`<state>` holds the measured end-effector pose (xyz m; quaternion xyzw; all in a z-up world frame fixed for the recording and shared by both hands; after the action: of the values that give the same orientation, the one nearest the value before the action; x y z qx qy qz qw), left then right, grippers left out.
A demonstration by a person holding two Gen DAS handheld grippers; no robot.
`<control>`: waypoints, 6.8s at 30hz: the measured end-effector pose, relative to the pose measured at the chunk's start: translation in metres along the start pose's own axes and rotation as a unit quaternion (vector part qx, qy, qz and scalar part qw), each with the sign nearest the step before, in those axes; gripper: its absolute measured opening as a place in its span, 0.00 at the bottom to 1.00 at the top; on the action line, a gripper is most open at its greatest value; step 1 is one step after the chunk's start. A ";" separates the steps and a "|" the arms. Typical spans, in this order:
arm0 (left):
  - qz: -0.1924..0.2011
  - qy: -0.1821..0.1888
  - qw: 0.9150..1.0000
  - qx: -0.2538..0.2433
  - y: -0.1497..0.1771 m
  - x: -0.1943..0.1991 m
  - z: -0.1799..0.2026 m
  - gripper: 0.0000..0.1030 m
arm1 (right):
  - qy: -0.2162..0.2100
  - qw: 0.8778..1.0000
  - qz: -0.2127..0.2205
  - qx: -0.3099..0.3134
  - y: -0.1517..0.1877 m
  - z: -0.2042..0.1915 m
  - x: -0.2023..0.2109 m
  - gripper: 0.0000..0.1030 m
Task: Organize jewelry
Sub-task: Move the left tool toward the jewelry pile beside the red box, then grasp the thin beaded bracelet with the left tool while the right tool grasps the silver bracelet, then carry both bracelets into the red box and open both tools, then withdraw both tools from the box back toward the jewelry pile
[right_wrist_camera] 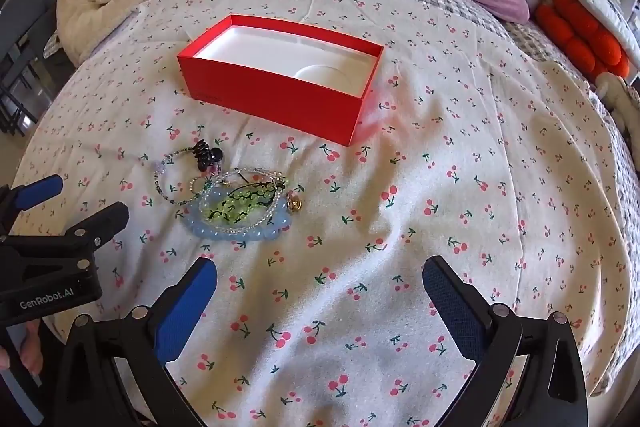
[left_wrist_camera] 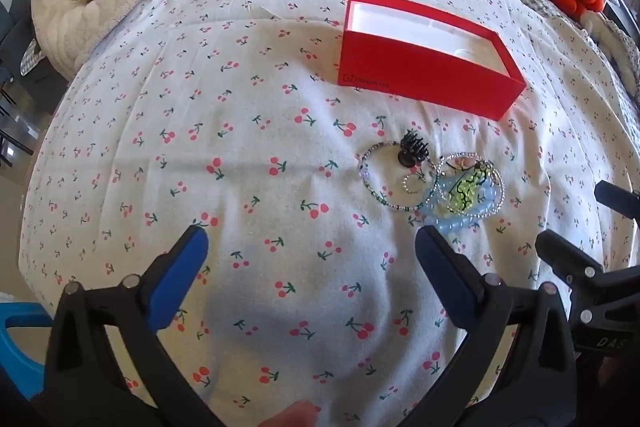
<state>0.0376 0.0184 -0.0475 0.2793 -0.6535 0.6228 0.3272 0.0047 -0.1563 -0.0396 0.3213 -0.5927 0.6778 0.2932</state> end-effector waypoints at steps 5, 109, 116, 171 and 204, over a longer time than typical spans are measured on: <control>0.016 -0.011 1.000 0.002 -0.004 0.002 -0.005 1.00 | 0.003 1.000 -0.001 -0.002 0.000 0.001 -0.001 1.00; 0.055 0.199 0.978 0.000 -0.117 0.000 0.052 0.06 | -0.223 0.954 0.025 -0.199 -0.103 0.005 -0.003 0.04; 0.044 0.226 0.973 0.018 -0.144 -0.041 0.062 0.06 | -0.236 0.946 0.055 -0.213 -0.142 0.006 -0.015 0.04; 0.027 0.113 0.992 -0.042 -0.112 -0.032 0.030 0.79 | -0.155 0.980 0.034 -0.122 -0.127 0.032 -0.031 0.11; -0.008 0.124 0.986 -0.110 0.000 -0.024 0.020 0.80 | -0.164 0.985 0.033 -0.042 -0.014 0.027 0.000 0.74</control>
<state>0.0513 -0.0028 -0.0664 0.1676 -0.6704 0.5743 0.4390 0.0183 -0.1817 -0.0280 0.3961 -0.6711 0.5994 0.1829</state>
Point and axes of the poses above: each gripper's, at about its wrist camera, not at the fingertips, and x roughly against the way its jaws point, z to its right, y to its underside, the point moved 7 cm from there along -x, roughly the way its jaws point, and after that the axes turned 12 degrees about z, right-handed, at the moved point
